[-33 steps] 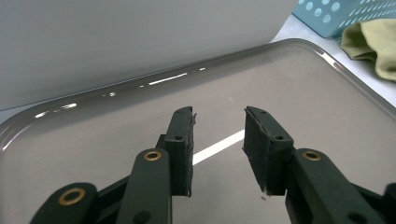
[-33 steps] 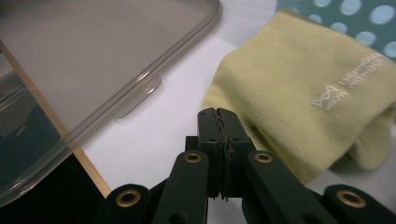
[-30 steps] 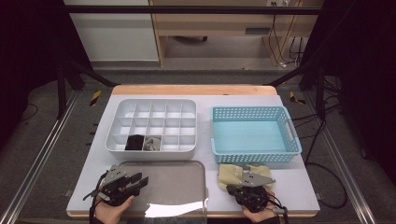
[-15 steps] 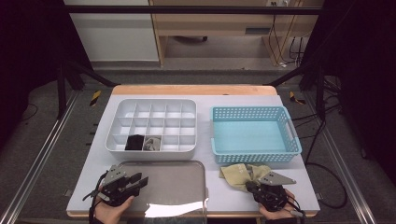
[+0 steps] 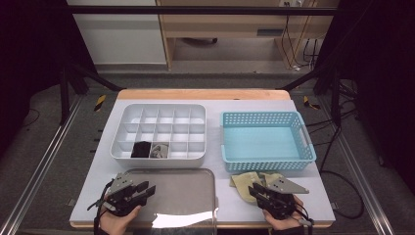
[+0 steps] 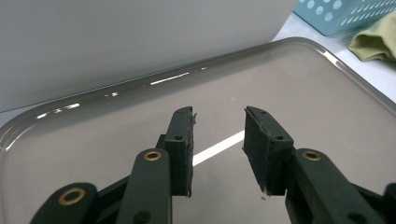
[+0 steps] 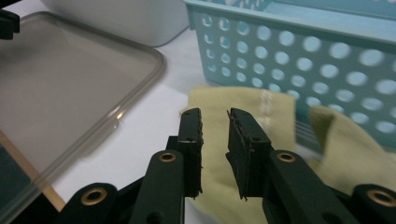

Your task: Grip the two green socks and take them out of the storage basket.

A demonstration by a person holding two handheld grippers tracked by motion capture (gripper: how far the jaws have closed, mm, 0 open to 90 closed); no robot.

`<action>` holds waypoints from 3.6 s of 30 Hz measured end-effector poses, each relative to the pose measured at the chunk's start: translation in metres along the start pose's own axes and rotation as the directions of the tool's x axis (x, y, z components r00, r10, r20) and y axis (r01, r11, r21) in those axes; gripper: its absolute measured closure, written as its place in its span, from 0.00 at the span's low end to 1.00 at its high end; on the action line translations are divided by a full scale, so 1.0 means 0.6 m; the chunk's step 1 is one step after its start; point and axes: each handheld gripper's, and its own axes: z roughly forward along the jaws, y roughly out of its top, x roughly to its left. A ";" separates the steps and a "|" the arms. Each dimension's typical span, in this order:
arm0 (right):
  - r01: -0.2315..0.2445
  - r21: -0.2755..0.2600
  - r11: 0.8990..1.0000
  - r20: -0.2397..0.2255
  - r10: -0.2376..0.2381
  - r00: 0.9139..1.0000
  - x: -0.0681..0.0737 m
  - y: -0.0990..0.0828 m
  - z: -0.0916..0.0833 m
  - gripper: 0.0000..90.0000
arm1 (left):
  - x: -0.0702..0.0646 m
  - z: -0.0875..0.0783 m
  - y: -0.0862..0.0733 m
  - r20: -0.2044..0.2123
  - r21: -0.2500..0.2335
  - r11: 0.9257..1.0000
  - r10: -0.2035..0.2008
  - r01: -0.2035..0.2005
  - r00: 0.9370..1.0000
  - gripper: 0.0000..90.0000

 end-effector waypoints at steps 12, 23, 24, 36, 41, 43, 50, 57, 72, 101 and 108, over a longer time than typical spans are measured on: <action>0.044 0.083 0.996 0.039 -0.048 0.998 0.032 0.009 0.087 0.71 | 0.001 -0.001 0.000 0.000 -0.001 1.000 0.002 -0.002 1.000 0.69; 0.046 0.110 0.993 0.077 -0.055 0.996 0.022 0.001 0.093 0.98 | 0.000 -0.001 0.001 0.001 -0.001 1.000 0.002 -0.002 1.000 0.69; 0.044 0.108 0.993 0.072 -0.052 0.996 0.021 0.001 0.091 0.99 | 0.000 -0.001 0.001 0.002 -0.002 1.000 0.002 -0.002 1.000 0.69; 0.083 0.030 0.996 -0.157 -0.077 0.985 0.048 0.011 0.064 0.99 | -0.001 -0.003 0.001 0.003 -0.009 1.000 -0.004 0.004 1.000 0.69; 0.090 0.093 0.992 -0.181 -0.072 0.981 0.047 -0.009 0.059 0.99 | -0.002 -0.003 0.001 0.005 -0.009 1.000 0.000 0.000 1.000 0.69; 0.092 0.123 0.988 -0.178 -0.069 0.982 0.041 -0.019 0.055 0.99 | -0.003 -0.004 0.001 0.005 -0.009 1.000 0.001 -0.001 1.000 0.69; 0.073 0.179 0.981 -0.139 -0.048 0.989 0.017 -0.038 0.030 0.98 | -0.003 -0.002 0.000 0.005 -0.007 1.000 -0.002 0.002 1.000 0.69; 0.051 0.123 0.991 -0.142 -0.034 0.989 0.018 -0.027 0.022 0.89 | -0.002 -0.001 0.000 0.005 -0.003 1.000 -0.002 0.002 1.000 0.69; 0.036 0.106 0.994 0.037 -0.040 0.999 -0.004 0.022 0.088 0.72 | -0.004 0.002 0.000 0.011 0.001 1.000 -0.004 0.004 1.000 0.69; 0.149 0.005 0.989 -0.283 -0.141 0.949 0.073 0.023 0.083 0.97 | -0.009 0.000 0.003 0.020 -0.010 1.000 -0.001 0.001 1.000 0.69; 0.162 0.060 0.985 -0.327 -0.134 0.936 0.084 0.009 0.094 0.96 | -0.010 0.000 0.002 0.021 -0.009 1.000 0.000 0.000 1.000 0.69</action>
